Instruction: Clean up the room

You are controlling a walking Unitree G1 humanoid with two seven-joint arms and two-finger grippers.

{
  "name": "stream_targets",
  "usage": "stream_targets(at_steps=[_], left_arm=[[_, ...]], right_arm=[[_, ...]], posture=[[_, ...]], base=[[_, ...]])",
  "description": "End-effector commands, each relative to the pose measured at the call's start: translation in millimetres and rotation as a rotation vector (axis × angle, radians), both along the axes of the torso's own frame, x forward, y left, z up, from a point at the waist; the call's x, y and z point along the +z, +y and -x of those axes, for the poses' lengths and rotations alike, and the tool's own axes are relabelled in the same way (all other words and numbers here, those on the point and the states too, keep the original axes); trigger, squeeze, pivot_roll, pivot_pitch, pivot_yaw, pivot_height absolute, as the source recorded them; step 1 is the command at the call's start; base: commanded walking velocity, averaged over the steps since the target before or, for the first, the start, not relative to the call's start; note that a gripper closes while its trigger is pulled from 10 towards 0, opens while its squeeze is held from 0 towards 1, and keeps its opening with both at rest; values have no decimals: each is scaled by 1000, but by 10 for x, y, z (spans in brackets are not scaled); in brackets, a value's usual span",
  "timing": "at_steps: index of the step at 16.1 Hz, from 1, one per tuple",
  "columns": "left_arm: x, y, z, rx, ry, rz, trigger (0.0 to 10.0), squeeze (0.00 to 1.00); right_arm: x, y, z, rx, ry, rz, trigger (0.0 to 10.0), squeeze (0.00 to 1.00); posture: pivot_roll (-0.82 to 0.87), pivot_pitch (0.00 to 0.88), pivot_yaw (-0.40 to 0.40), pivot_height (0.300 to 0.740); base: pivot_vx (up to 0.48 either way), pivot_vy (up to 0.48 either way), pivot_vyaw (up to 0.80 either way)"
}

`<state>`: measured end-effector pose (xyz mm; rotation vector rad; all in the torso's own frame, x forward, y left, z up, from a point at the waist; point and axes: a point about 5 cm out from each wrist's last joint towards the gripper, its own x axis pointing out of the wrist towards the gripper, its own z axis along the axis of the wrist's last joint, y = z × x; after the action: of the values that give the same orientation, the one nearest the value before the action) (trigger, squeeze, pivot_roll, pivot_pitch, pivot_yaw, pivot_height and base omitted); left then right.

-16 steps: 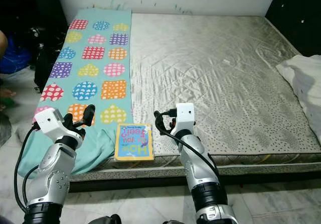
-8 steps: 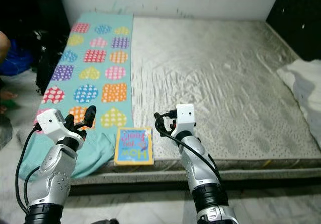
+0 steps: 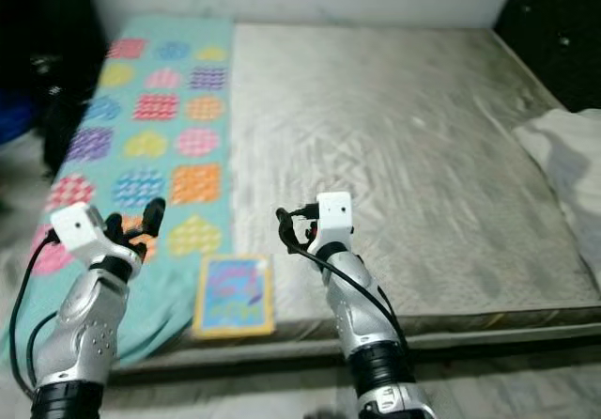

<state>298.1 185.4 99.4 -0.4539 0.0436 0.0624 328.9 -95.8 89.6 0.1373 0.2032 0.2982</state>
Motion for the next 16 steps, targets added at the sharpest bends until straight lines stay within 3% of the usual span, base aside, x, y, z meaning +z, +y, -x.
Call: stream_targets(at_steps=[1, 10, 14, 16], left_arm=[[-31, -103, -4, -30, 23, 4, 10000, 0], [-32, -114, -9, -27, 27, 11, 10000, 0], [-41, -102, -9, -19, 35, 2, 10000, 0], [-57, -94, -32, -18, 44, -21, 10000, 0]], right_arm=[[-5, -142, -7, -42, 1, 5, 10000, 0], [-4, -144, -11, -28, -3, 28, 10000, 0], [-7, -133, -8, -22, -5, 40, 10000, 0], [-21, -144, -28, -26, 1, 38, 10000, 0]], posture=[[-77, 100, -41, 740], [-80, 102, -44, 740], [-80, 98, -44, 740], [-83, 80, -38, 740]], base=[[322, 0, 0], [33, 0, 0], [0, 0, 722], [0, 0, 0]])
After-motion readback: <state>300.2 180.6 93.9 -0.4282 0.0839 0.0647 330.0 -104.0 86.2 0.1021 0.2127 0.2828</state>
